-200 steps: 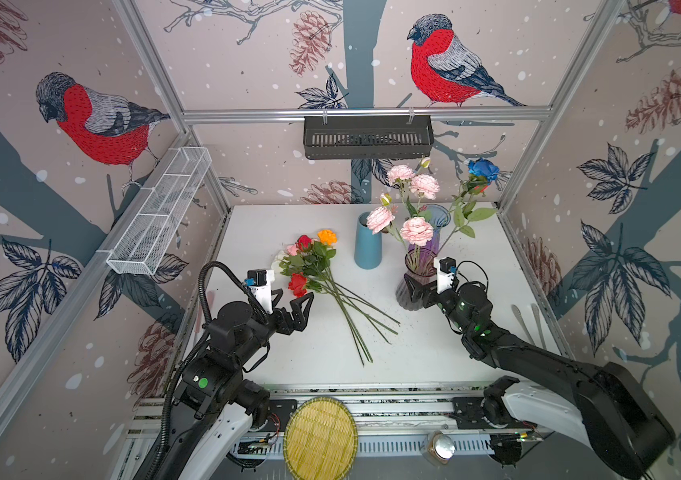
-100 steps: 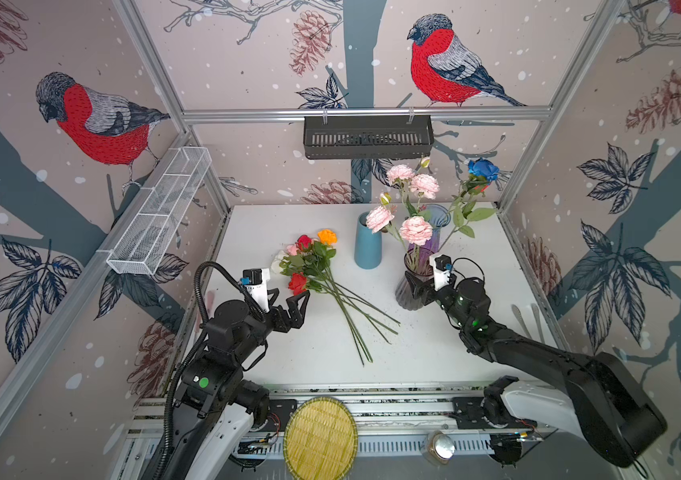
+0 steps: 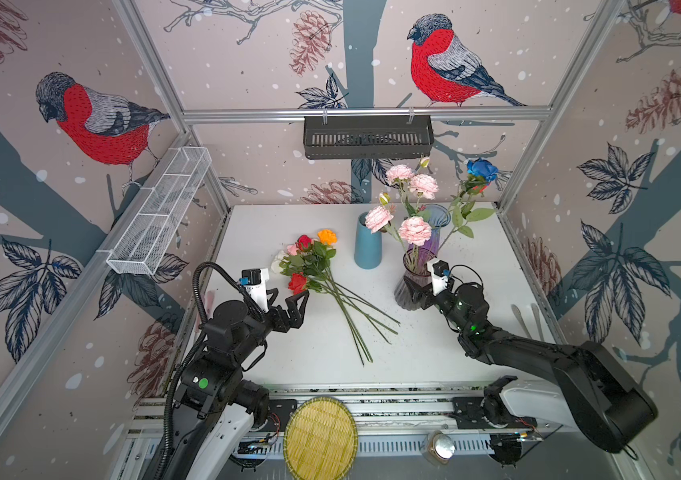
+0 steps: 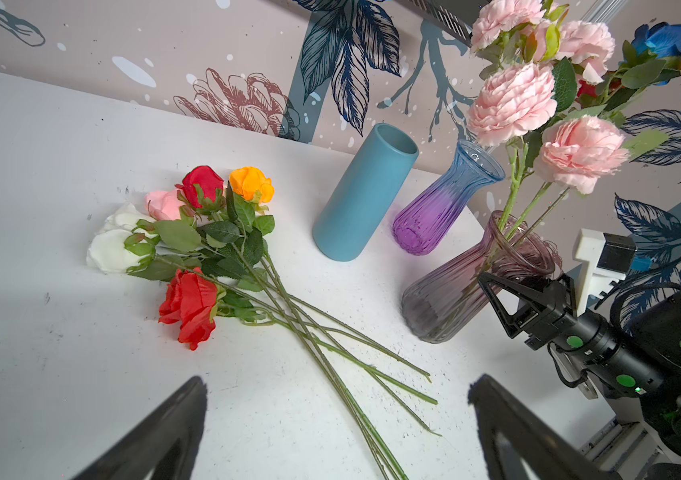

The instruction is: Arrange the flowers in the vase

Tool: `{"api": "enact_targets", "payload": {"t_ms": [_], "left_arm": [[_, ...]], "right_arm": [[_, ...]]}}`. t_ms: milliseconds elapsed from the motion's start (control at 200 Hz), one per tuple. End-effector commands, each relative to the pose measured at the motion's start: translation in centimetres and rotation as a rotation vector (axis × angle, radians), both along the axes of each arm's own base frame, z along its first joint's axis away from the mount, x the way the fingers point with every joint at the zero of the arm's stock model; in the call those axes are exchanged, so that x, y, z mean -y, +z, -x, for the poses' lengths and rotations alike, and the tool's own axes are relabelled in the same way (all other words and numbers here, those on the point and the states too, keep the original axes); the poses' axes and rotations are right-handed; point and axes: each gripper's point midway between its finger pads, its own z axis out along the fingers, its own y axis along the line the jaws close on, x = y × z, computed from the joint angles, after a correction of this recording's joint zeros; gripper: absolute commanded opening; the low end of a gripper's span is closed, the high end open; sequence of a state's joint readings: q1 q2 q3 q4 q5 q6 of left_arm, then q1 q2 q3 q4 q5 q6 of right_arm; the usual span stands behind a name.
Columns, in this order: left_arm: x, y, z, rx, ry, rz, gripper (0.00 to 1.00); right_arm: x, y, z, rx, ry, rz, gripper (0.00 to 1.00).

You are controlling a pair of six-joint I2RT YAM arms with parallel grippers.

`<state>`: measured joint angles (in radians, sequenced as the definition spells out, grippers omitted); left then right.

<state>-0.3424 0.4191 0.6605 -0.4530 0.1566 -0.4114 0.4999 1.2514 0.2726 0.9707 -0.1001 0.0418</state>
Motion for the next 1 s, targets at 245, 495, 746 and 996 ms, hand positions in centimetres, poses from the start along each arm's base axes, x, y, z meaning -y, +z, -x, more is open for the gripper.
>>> {"api": "enact_targets", "payload": {"t_ms": [245,495,746,996], "left_arm": [[0.0,0.4,0.0,0.017,-0.003,-0.005,0.99],[0.0,0.3,0.0,0.014,-0.003,-0.006,0.99],[0.0,0.3,0.0,0.013,-0.003,-0.006,0.99],[0.0,0.4,0.0,0.016,-0.006,-0.004,0.99]], "right_arm": [[-0.1,1.6,-0.8,0.102,-0.004,-0.046,0.86],[0.2,1.7,-1.1,0.101,-0.007,-0.044,0.75],[0.9,2.3,-0.9,0.117,-0.034,-0.025,0.63],[2.9,4.3,-1.0,0.17,-0.121,-0.017,0.6]]}}
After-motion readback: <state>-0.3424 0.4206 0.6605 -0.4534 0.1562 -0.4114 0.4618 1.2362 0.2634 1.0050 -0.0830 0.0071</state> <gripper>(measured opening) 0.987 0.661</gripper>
